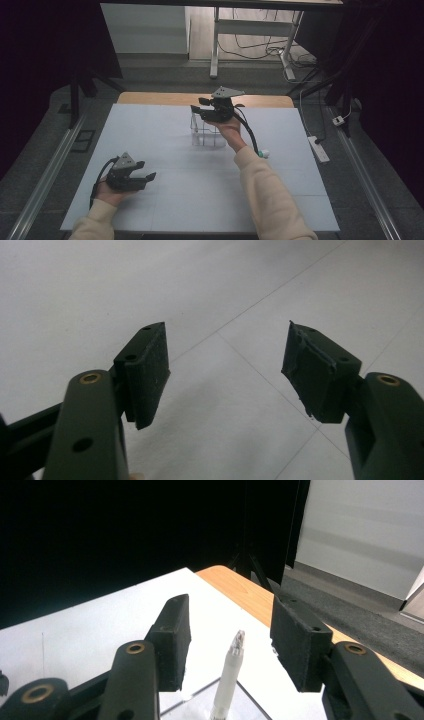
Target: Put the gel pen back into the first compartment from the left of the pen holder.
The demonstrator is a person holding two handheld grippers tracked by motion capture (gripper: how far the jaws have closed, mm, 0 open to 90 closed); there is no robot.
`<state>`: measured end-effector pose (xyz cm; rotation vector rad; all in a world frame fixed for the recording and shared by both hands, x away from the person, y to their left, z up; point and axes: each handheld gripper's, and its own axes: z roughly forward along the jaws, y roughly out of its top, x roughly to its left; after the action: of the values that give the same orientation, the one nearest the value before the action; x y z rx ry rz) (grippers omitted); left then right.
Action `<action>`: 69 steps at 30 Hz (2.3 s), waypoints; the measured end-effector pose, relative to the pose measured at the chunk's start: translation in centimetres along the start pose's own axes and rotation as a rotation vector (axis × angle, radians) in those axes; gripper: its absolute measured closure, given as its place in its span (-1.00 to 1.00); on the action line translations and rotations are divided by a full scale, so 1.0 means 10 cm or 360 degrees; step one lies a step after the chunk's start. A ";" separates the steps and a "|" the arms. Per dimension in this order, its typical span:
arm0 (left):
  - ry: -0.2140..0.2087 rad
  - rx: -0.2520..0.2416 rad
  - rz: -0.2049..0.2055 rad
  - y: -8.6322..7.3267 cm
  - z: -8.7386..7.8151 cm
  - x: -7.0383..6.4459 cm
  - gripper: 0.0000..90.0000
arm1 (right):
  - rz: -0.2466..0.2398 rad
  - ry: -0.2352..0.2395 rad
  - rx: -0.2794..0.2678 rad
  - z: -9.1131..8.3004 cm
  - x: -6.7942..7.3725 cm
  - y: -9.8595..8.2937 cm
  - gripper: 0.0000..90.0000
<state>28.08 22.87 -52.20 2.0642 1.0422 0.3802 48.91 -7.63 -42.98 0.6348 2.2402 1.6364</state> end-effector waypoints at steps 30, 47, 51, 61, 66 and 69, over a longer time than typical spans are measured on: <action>-0.0013 -0.0010 0.0001 0.00 0.02 0.02 -0.22 | -0.0010 -0.0022 0.0120 -0.65 -0.08 -0.21 0.04; 0.0001 -0.0006 0.0017 0.01 0.02 0.00 -0.22 | 0.0003 -0.0021 0.0210 -1.21 -0.04 -0.39 0.01; 0.0003 -0.0005 0.0015 0.01 0.02 0.00 -0.22 | -0.0008 -0.0039 0.0197 -1.33 -0.02 -0.43 0.01; 0.0005 -0.0003 0.0013 0.01 0.02 0.00 -0.22 | -0.0028 -0.0026 0.0212 -1.48 0.05 -0.55 0.00; 0.0004 -0.0001 0.0013 0.01 0.02 0.00 -0.22 | -0.0025 -0.0045 0.0198 -1.55 0.07 -0.61 0.00; 0.0005 -0.0001 0.0011 0.01 0.02 0.00 -0.22 | -0.0036 -0.0048 0.0213 -1.60 0.08 -0.63 0.00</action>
<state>28.30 22.75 -52.28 2.0679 1.0367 0.3872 39.43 -21.93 -44.05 0.6602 2.3411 1.4657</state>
